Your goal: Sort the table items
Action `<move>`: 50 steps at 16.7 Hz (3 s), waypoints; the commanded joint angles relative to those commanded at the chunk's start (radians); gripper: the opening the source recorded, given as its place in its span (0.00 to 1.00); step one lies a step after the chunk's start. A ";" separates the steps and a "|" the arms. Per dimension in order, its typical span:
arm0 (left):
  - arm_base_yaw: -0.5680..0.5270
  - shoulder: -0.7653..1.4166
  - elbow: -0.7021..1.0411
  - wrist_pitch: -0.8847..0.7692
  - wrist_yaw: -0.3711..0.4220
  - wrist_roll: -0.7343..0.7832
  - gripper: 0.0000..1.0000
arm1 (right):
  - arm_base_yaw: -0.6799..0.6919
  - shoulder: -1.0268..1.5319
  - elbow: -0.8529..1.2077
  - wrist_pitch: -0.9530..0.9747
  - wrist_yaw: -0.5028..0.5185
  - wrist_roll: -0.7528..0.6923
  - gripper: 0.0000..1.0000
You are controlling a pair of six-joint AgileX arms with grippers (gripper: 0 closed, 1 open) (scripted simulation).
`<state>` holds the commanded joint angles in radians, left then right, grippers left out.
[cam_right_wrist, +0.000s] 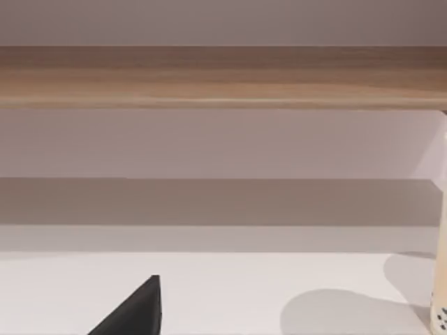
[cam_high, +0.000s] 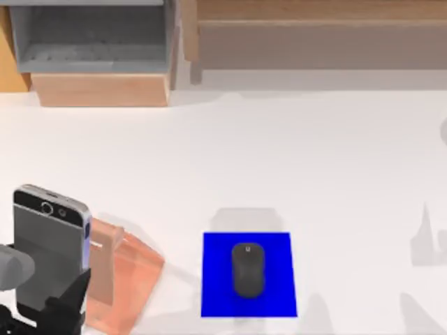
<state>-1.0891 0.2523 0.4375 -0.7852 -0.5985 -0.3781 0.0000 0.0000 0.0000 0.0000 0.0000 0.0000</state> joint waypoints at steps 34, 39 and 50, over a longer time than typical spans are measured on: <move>0.307 0.170 -0.124 0.380 0.262 0.184 0.45 | 0.000 0.000 0.000 0.000 0.000 0.000 1.00; 0.307 0.170 -0.124 0.380 0.262 0.184 0.83 | 0.000 0.000 0.000 0.000 0.000 0.000 1.00; 0.307 0.169 -0.124 0.380 0.262 0.184 1.00 | 0.000 0.000 0.000 0.000 0.000 0.000 1.00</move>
<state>-0.7817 0.4215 0.3133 -0.4056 -0.3364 -0.1937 0.0000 0.0000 0.0000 0.0000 0.0000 0.0000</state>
